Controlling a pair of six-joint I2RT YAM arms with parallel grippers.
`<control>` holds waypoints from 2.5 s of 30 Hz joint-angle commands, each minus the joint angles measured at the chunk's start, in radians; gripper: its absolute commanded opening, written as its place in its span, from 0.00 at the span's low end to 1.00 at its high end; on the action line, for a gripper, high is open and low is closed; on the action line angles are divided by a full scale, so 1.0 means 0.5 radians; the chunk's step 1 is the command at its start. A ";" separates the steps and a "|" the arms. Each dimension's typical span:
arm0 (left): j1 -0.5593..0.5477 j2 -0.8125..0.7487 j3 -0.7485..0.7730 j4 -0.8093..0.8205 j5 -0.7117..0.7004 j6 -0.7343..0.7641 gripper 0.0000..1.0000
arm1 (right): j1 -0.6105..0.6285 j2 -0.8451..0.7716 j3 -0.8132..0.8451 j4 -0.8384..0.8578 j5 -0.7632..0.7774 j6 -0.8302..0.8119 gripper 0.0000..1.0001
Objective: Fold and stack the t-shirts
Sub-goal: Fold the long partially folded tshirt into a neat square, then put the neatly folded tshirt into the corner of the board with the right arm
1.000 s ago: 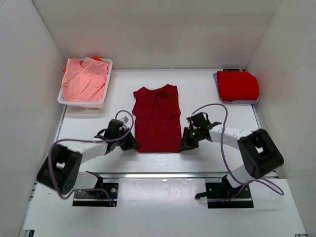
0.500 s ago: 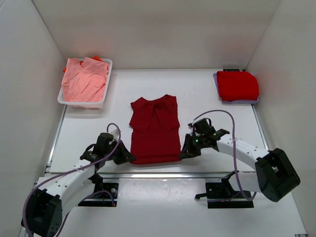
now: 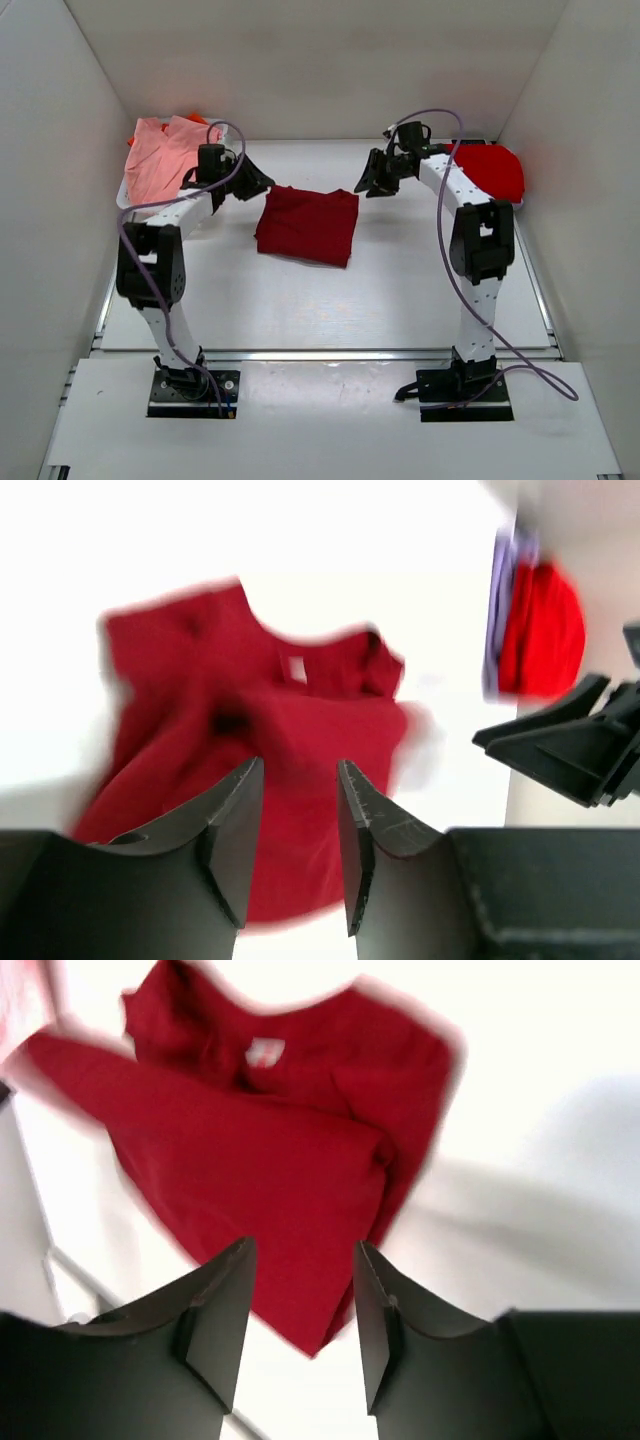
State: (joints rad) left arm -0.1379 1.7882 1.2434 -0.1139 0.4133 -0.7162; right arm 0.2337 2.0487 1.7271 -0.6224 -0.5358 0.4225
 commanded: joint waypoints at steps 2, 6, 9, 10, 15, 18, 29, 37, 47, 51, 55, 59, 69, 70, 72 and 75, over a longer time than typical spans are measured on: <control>0.113 0.206 0.262 0.203 -0.011 -0.092 0.47 | -0.062 0.280 0.515 -0.243 0.133 -0.136 0.46; 0.119 0.155 0.063 0.335 0.069 -0.117 0.52 | -0.062 0.244 0.375 -0.133 0.166 -0.149 0.58; 0.125 0.035 -0.209 0.421 0.127 -0.141 0.52 | -0.016 0.109 0.051 0.069 0.169 -0.133 0.61; 0.129 0.010 -0.256 0.457 0.143 -0.147 0.52 | -0.001 0.057 -0.075 0.164 0.133 -0.124 0.62; 0.116 -0.116 -0.599 0.589 0.293 -0.190 0.50 | 0.027 -0.008 -0.383 0.441 0.059 -0.041 0.71; 0.119 -0.232 -0.744 0.636 0.333 -0.243 0.49 | 0.057 0.041 -0.429 0.499 0.038 -0.053 0.74; 0.211 -0.619 -0.910 0.547 0.305 -0.255 0.49 | 0.247 0.485 -0.239 0.843 -0.354 0.354 0.75; 0.239 -0.701 -0.950 0.525 0.330 -0.264 0.49 | 0.205 0.624 0.278 0.069 0.029 -0.043 0.00; 0.214 -0.708 -1.005 0.562 0.355 -0.273 0.49 | 0.045 0.180 0.280 -0.121 1.457 -1.062 0.01; 0.224 -0.696 -0.990 0.538 0.379 -0.243 0.49 | -0.025 0.023 0.200 0.017 1.716 -1.326 0.00; 0.224 -0.674 -0.977 0.559 0.397 -0.221 0.49 | -0.133 -0.094 0.242 0.079 1.866 -1.547 0.00; 0.221 -0.631 -0.996 0.605 0.419 -0.227 0.49 | -0.298 -0.137 0.386 0.076 1.811 -1.627 0.00; 0.221 -0.551 -0.959 0.553 0.413 -0.154 0.49 | -0.771 0.014 0.696 0.143 1.609 -1.560 0.00; 0.221 -0.548 -0.959 0.550 0.407 -0.145 0.49 | -0.792 0.041 0.715 0.162 1.584 -1.560 0.00; 0.214 -0.524 -0.956 0.553 0.404 -0.141 0.49 | -0.847 0.096 0.767 0.211 1.566 -1.563 0.00; 0.199 -0.493 -0.950 0.550 0.401 -0.144 0.49 | -0.884 0.256 0.917 0.211 1.590 -1.538 0.00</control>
State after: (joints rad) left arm -0.0299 1.5341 0.7471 0.1574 0.6064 -0.8101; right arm -0.2073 2.1223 2.1113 -0.5991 0.2569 -0.3584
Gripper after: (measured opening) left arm 0.491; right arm 0.088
